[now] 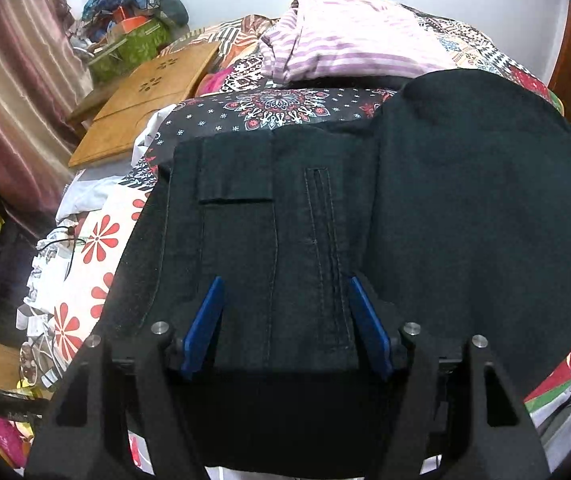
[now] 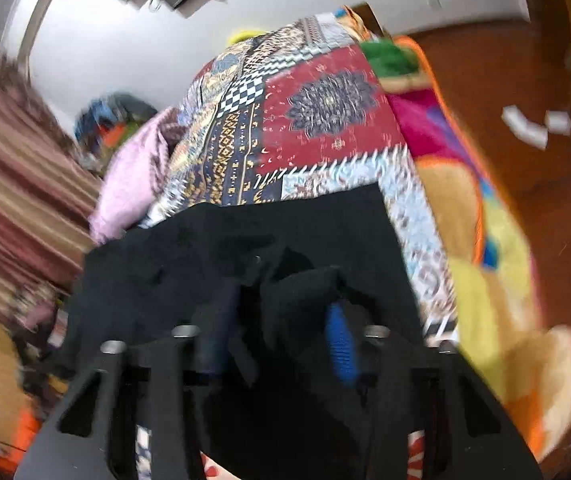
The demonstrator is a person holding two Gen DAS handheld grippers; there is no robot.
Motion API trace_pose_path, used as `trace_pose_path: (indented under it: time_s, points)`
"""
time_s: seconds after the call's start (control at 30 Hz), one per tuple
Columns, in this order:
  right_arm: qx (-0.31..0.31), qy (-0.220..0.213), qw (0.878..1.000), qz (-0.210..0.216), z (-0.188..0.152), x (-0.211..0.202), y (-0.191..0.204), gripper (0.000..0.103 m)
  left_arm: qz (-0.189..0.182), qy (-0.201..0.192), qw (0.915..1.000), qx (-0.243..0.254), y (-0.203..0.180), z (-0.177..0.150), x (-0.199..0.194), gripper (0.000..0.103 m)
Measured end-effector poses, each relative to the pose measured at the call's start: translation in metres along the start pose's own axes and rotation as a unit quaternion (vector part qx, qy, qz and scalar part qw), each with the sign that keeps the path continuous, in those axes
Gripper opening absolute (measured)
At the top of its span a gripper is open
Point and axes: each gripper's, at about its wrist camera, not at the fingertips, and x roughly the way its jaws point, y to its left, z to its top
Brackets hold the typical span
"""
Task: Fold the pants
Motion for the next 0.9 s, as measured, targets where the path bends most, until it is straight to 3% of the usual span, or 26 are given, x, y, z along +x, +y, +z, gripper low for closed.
trace_pose_path:
  time_s: [0.2, 0.37, 0.47, 0.6, 0.7, 0.8, 0.9]
  points:
    - [-0.086, -0.086, 0.992, -0.046, 0.011, -0.036, 0.04, 0.012, -0.004, -0.002, 1.0, -0.002, 0.003, 0.001, 0.001, 0.066]
    - [-0.139, -0.164, 0.972, -0.095, 0.022, -0.069, 0.057, 0.012, -0.003, -0.002, 1.0, -0.001, 0.002, 0.0, 0.001, 0.066]
    - [-0.12, -0.148, 0.975, -0.109, 0.032, -0.059, 0.041, 0.012, -0.002, -0.003, 1.0, -0.002, 0.002, 0.0, 0.001, 0.066]
    - [-0.075, -0.076, 0.985, -0.138, 0.037, -0.016, 0.003, 0.014, -0.001, -0.004, 1.0, -0.005, 0.002, 0.0, 0.0, 0.066]
    - [-0.037, -0.019, 0.986, -0.164, 0.035, 0.011, -0.021, 0.024, 0.002, -0.007, 0.9999, -0.011, 0.003, 0.001, -0.003, 0.066]
    - [-0.026, -0.02, 0.986, -0.164, 0.025, 0.003, -0.031, 0.024, 0.011, -0.022, 0.9995, -0.022, 0.006, 0.005, -0.014, 0.066]
    - [-0.007, -0.036, 0.988, -0.148, 0.01, -0.024, -0.037, 0.034, 0.011, -0.047, 0.9981, -0.038, 0.014, 0.011, -0.031, 0.066]
